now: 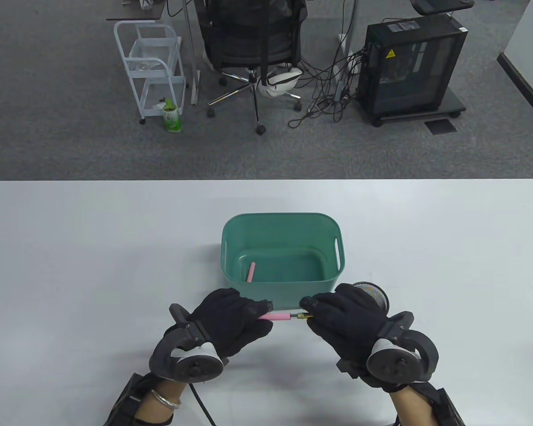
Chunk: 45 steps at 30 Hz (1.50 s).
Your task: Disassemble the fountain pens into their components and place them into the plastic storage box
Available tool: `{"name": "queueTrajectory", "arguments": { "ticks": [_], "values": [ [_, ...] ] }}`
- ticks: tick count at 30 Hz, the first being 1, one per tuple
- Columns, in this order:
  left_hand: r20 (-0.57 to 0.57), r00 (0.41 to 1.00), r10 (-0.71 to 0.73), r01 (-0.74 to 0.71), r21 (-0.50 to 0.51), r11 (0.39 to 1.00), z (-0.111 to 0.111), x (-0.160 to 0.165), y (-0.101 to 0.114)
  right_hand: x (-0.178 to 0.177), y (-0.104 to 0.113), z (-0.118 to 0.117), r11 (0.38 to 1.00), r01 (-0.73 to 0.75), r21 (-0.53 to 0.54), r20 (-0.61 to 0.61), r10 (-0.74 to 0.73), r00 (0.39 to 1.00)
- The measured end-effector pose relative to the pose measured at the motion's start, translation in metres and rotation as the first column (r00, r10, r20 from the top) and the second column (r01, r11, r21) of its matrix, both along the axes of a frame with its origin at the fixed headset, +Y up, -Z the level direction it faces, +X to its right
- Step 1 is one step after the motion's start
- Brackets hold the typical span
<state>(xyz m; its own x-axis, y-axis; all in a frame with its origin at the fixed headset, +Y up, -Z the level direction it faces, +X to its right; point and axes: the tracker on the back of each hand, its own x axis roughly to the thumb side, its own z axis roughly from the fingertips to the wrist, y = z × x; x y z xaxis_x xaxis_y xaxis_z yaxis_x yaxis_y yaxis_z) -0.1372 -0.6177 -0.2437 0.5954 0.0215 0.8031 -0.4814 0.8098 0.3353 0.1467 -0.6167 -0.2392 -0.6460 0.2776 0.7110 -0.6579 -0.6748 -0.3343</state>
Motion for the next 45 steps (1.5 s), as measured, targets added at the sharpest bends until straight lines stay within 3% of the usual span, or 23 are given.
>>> {"name": "queueTrajectory", "arguments": {
  "ticks": [30, 36, 45],
  "values": [
    [-0.056, 0.995, 0.088, -0.089, -0.021, 0.996, -0.006, -0.021, 0.01, 0.042, 0.004, -0.017, 0.99, 0.128, -0.066, 0.083, -0.123, 0.989],
    [-0.044, 0.994, 0.103, -0.104, -0.018, 0.994, -0.005, -0.022, 0.012, 0.032, 0.0, -0.03, 0.988, 0.129, -0.083, 0.159, -0.114, 0.981],
    [-0.053, 0.993, 0.104, -0.103, 0.011, 0.995, -0.003, -0.025, 0.014, -0.003, 0.012, -0.072, 0.978, 0.083, -0.189, 0.235, -0.037, 0.971]
  ]
}}
